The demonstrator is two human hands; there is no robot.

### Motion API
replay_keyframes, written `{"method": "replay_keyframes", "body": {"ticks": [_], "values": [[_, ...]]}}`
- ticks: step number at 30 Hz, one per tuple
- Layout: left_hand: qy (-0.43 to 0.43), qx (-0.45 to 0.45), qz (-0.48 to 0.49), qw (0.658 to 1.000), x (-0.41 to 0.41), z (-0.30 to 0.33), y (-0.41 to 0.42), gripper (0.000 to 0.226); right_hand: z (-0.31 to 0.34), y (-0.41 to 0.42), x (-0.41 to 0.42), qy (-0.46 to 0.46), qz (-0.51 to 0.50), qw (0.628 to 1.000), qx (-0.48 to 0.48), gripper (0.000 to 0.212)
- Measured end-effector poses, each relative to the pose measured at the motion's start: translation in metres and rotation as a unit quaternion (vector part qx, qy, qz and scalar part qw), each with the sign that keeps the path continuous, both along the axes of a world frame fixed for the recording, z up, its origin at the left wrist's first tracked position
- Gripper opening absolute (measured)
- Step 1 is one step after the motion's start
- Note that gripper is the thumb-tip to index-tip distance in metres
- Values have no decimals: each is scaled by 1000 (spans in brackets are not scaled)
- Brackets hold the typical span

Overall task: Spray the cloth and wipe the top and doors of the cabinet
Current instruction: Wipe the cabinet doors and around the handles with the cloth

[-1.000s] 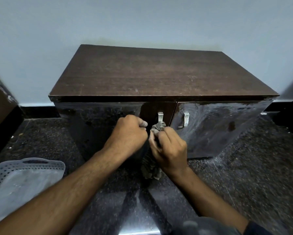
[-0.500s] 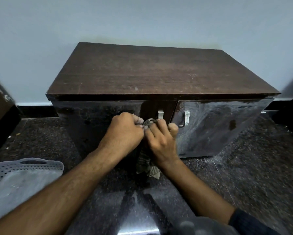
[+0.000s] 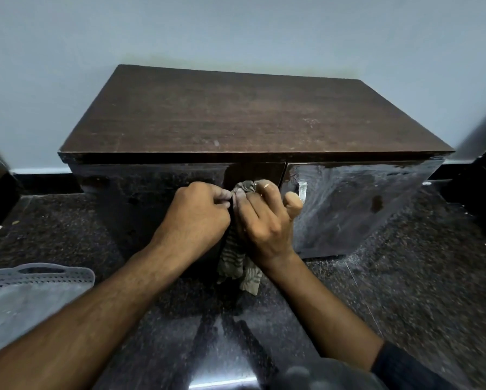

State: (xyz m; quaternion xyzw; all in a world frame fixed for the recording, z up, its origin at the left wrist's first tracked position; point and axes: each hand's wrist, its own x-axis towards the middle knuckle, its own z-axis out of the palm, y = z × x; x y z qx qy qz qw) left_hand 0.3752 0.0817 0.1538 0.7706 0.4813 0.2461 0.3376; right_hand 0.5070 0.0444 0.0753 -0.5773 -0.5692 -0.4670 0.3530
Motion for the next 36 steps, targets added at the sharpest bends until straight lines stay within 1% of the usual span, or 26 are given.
{"method": "replay_keyframes", "body": {"ticks": [3,6,7,9,11,15,18,21,24,27,29,31,32,34,36], "values": [[0,2,1,1000,3,0,1,29,-10,-6,0,-1,1,999,-40,5],[-2,3,1,1000,1,0,2,31,-14,-7,-5,13,13,997,-80,13],[-1,2,2,1000,1,0,2,31,-11,-6,-5,23,19,997,-76,14],[-1,4,4,1000,0,0,2,31,-1,-3,-3,48,39,997,-46,9],[-8,8,7,1000,2,-1,3,31,5,-4,-1,78,67,994,-23,7],[-4,25,-31,999,9,-1,-4,34,2,-17,4,155,136,978,-39,12],[-19,30,-47,998,14,-3,-6,41,8,-18,12,221,127,966,-38,12],[-25,49,-44,998,15,-3,-5,43,8,-16,10,291,140,946,-29,9],[-31,62,-39,997,13,-3,-4,42,-4,-25,9,341,147,928,-25,1],[-19,64,-54,996,12,-6,-4,36,-13,-36,6,394,120,910,-40,6],[-12,65,-55,996,14,-8,-4,33,-1,-33,5,396,115,911,-14,4],[-26,75,-44,996,16,-8,-4,30,20,-19,8,372,132,919,15,1],[-36,86,-38,995,16,-8,-3,29,29,-12,8,356,137,924,19,4],[-46,101,-31,993,17,-8,-3,28,31,-5,7,325,134,936,5,12],[-45,102,-23,993,15,-9,-2,27,15,-11,4,300,130,945,-15,16]]}}
